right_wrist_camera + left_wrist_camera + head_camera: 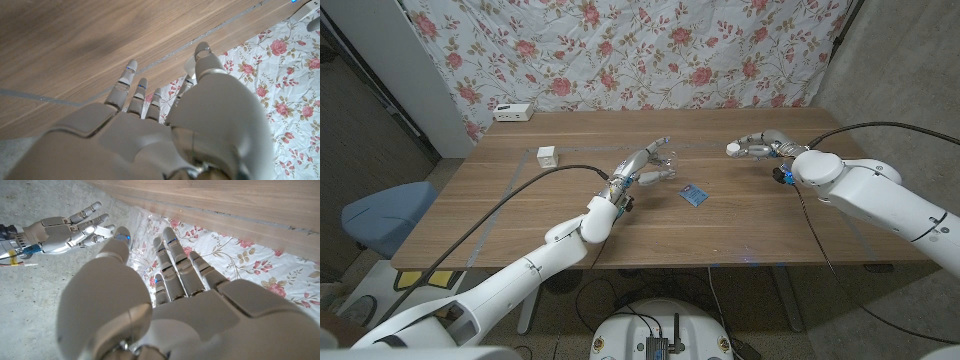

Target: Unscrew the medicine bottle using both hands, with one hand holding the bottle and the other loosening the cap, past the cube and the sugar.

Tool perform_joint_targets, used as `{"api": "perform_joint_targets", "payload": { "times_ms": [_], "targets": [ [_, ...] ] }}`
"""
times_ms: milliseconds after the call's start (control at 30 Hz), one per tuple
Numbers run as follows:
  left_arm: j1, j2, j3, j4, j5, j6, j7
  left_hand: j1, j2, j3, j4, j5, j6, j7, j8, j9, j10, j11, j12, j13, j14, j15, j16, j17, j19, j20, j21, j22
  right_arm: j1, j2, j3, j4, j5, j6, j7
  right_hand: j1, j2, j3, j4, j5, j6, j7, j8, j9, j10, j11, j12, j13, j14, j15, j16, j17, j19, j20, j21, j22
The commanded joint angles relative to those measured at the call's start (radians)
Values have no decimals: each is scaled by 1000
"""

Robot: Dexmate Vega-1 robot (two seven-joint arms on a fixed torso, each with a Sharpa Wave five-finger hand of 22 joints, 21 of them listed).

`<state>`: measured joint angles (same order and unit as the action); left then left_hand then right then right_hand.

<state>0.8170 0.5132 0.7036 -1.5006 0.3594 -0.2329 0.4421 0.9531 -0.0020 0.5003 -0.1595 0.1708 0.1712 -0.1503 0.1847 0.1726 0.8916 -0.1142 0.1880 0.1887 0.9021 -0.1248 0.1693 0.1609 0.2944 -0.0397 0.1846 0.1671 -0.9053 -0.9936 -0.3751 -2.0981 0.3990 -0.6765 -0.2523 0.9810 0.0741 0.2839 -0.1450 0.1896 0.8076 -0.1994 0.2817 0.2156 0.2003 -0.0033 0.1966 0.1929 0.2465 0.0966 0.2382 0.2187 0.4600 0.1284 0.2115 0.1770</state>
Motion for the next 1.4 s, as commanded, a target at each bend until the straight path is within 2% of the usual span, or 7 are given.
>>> {"api": "perform_joint_targets", "payload": {
  "times_ms": [33,233,533,1200,1400],
  "targets": [
    [22,1,-5,14,14,22,51,7,-4,1,2,5,1,-5,-2,2,65,-74,4,3,-8,-99,-1,2,-9,-67,-2,1,-4,39,-5,34,13,-2,-32,-8,-1,-6,-1,-1,15,15,5,4,5,2,6,3,11,-1,5,3,6,-9,4,2],
    [26,0,-2,29,21,21,76,4,-5,-1,4,5,1,-6,-2,2,63,-74,4,3,-14,-97,-1,2,-10,-67,-1,1,-4,56,-13,59,8,19,-46,-11,0,-7,0,-1,15,15,5,4,6,2,6,3,11,-2,5,4,7,-13,4,2],
    [23,-3,4,52,21,19,94,-7,-11,-5,9,7,-3,-7,-3,2,34,-77,-4,2,-42,-96,-7,-1,-17,-67,-1,2,-10,81,-19,83,1,35,-75,-14,0,-8,-1,-1,21,17,5,4,3,0,4,3,4,-11,2,4,5,-33,2,2],
    [39,0,5,77,-1,21,114,-18,-3,-6,16,10,-6,-8,-3,2,25,-75,-1,0,-60,-96,0,2,-20,-66,1,2,-7,127,-47,132,-38,77,-111,-18,-1,-11,-3,-1,30,20,7,5,10,-6,5,3,10,-24,4,4,13,-44,4,2],
    [33,-4,8,96,-6,13,119,-22,-6,-7,17,10,-7,-9,-3,1,22,-75,0,0,-66,-95,-2,1,-20,-62,1,2,2,145,-57,141,-42,54,-123,-22,-4,-14,-2,-2,31,21,7,5,14,-5,6,3,12,-22,4,4,18,-45,5,2]
  ]
}}
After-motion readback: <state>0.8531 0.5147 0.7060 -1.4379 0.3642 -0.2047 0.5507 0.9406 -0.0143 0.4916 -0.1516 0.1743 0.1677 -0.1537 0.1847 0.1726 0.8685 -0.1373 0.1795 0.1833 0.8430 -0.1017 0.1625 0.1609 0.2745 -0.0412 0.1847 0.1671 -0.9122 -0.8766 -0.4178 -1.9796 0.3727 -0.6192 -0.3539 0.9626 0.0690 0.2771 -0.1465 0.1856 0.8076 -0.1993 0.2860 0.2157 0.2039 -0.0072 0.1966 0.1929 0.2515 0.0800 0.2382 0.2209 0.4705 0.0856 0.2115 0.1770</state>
